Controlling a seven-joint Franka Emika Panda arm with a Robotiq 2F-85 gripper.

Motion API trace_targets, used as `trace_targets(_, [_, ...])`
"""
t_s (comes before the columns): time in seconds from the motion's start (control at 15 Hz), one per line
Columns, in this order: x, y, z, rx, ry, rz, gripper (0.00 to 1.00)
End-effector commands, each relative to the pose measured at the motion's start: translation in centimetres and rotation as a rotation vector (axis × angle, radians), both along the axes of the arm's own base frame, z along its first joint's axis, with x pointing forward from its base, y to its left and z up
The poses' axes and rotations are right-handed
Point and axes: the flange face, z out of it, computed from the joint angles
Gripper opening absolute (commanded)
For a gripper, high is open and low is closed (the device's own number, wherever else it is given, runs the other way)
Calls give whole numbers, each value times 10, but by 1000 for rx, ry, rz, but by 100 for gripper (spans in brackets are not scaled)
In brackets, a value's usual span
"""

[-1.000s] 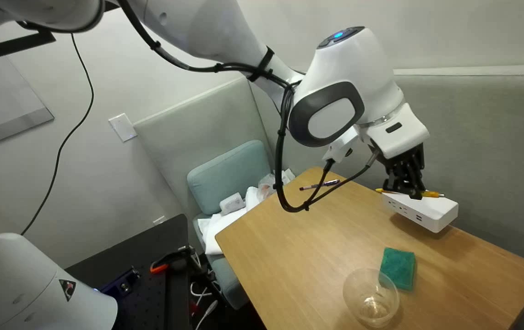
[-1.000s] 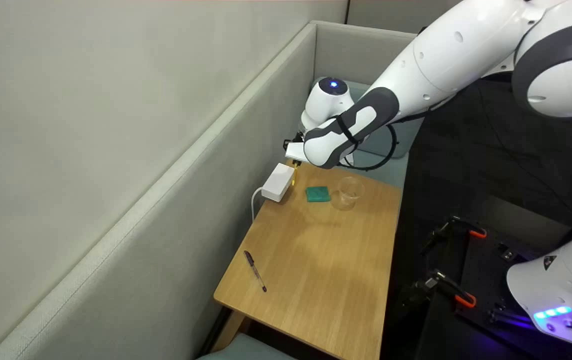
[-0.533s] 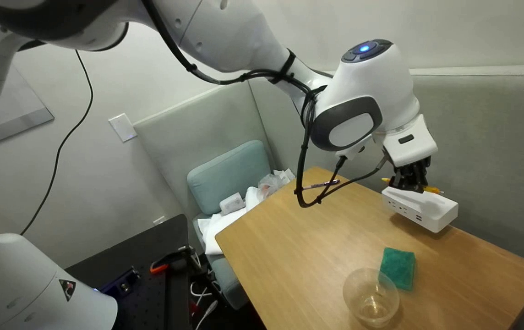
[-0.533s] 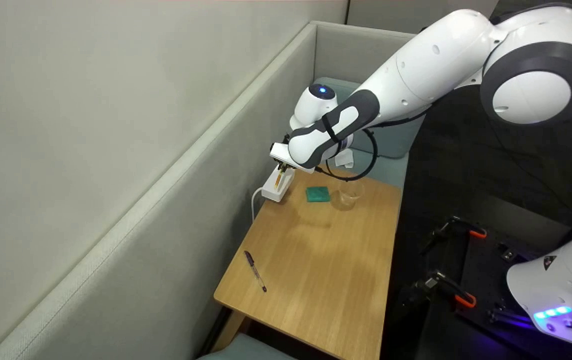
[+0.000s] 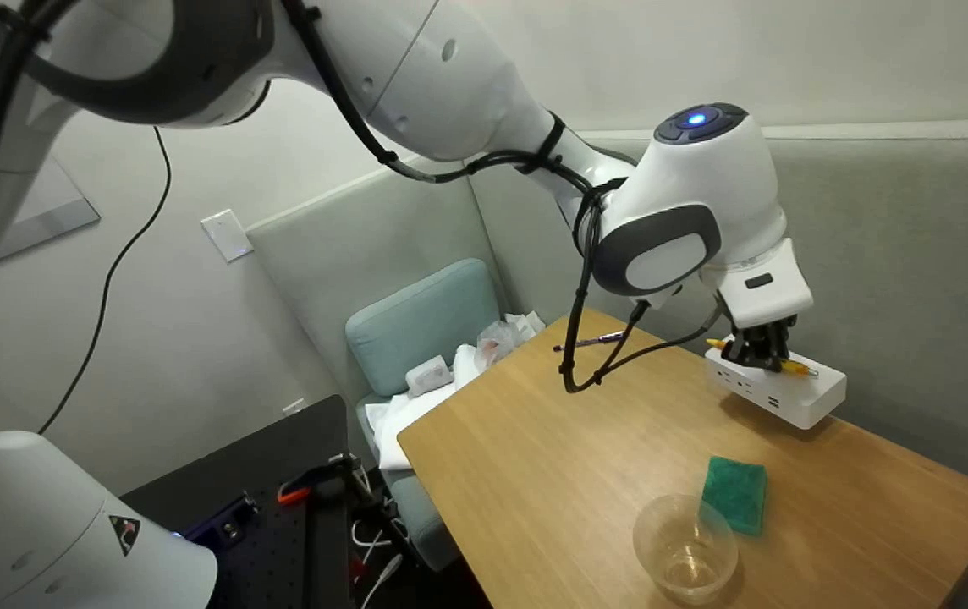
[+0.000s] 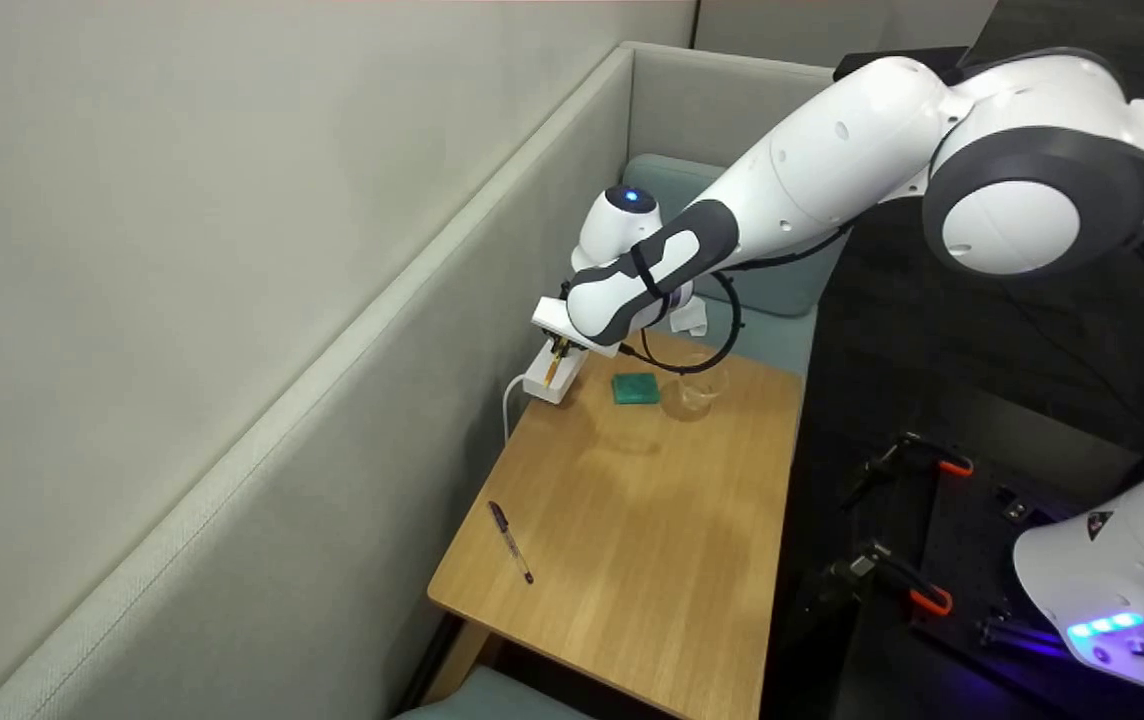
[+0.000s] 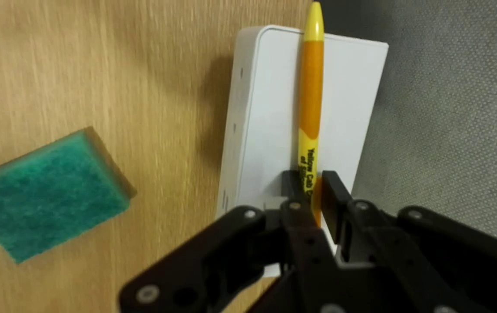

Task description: Put the yellow pen on top of the white device

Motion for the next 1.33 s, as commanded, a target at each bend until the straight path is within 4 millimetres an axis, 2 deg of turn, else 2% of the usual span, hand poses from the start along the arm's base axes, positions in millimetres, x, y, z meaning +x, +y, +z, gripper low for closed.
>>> trace_targets(0.0, [8, 0, 3, 33, 14, -31, 43])
trace_targets(0.33, [1, -1, 22, 31, 8, -17, 79])
trace_targets(0.47, [-6, -3, 40, 25, 3, 5, 95])
trace_targets(0.53, [-11, -5, 50, 18, 18, 23, 99])
trace_targets(1.0, [-55, -12, 134, -33, 11, 212, 100])
trace_targets(1.27, [-73, -12, 162, -29, 19, 275, 100])
